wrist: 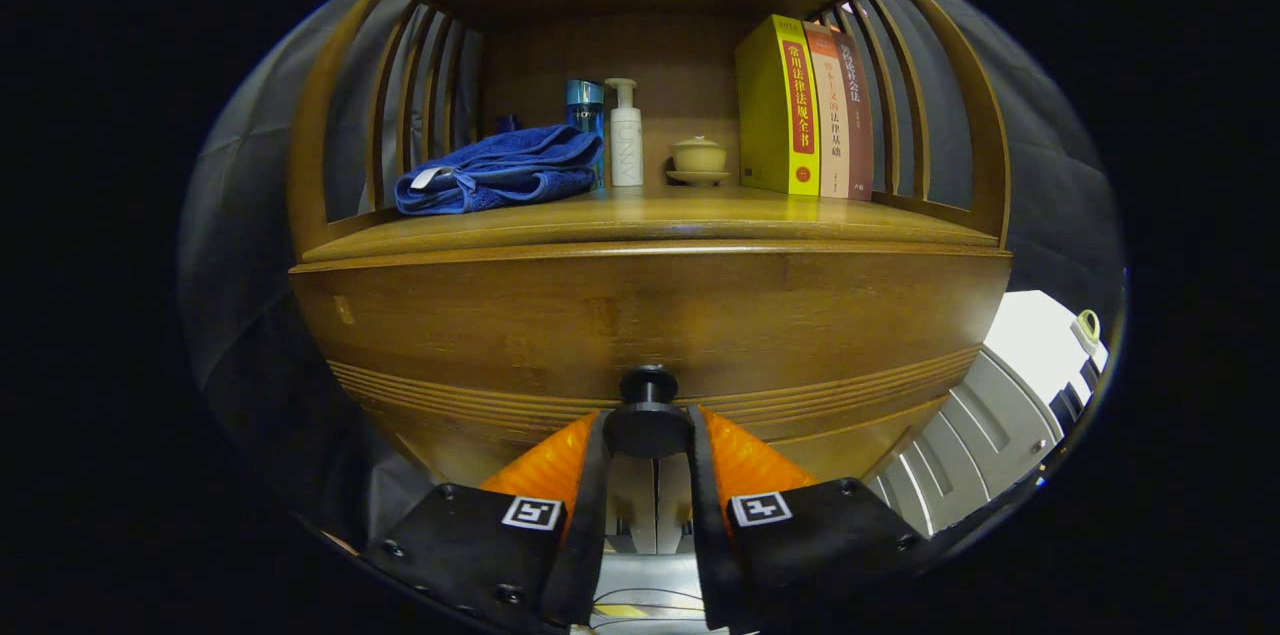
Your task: Pull open the drawer, take out the items inside it, and place them on the countertop above the cabinet.
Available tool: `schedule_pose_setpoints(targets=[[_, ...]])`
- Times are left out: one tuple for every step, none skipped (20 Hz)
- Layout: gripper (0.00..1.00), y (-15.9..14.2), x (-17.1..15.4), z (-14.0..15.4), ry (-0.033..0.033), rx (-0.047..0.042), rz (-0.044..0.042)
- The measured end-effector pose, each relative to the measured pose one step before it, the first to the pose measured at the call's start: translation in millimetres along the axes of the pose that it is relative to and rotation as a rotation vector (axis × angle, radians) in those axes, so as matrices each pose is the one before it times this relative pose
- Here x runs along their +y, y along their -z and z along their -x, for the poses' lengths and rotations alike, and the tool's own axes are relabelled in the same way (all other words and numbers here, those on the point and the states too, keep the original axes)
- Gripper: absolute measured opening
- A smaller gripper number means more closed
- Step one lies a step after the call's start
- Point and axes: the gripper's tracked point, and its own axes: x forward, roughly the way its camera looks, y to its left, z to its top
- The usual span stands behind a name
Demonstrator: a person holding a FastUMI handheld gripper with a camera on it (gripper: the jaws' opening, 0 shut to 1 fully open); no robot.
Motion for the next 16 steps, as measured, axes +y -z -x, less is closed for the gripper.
schedule_pose_setpoints(targets=[[0.48,1.48,-0.88,4.01,0.00159,-0.00045,0.00303],[0.48,3.01,0.35,6.77,0.00246,-0.00141,0.00156],[0.48,2.47,0.12,6.30,0.00039,0.00086,0.00106],[0.48,2.79,-0.24,7.09,-0.00183,0.00006,0.00066],[0.48,3.26,-0.07,8.15,-0.00203,-0.00017,-0.00295],[0.48,3.22,-0.02,8.21,-0.00117,-0.00004,-0.00242],[0.48,3.77,-0.18,9.89,0.00105,-0.00144,-0.00028],[0.48,2.79,-0.32,6.92,0.00244,0.00159,0.00533],[0.48,2.73,-0.85,7.11,0.00190,0.00181,0.00472],[0.48,2.00,0.63,3.68,0.00132,0.00381,0.00163],[0.48,1.60,-0.27,5.14,0.00127,0.00280,-0.00077],[0.47,3.20,0.27,6.94,-0.00019,0.00252,-0.00016],[0.47,2.28,0.49,6.04,-0.00043,0.00225,-0.00165],[0.47,1.85,-0.12,4.55,0.00111,0.00209,-0.00012],[0.48,2.17,-0.81,4.46,0.00062,0.00228,0.00187],[0.48,1.31,0.57,3.39,-0.00023,0.00119,0.00322]])
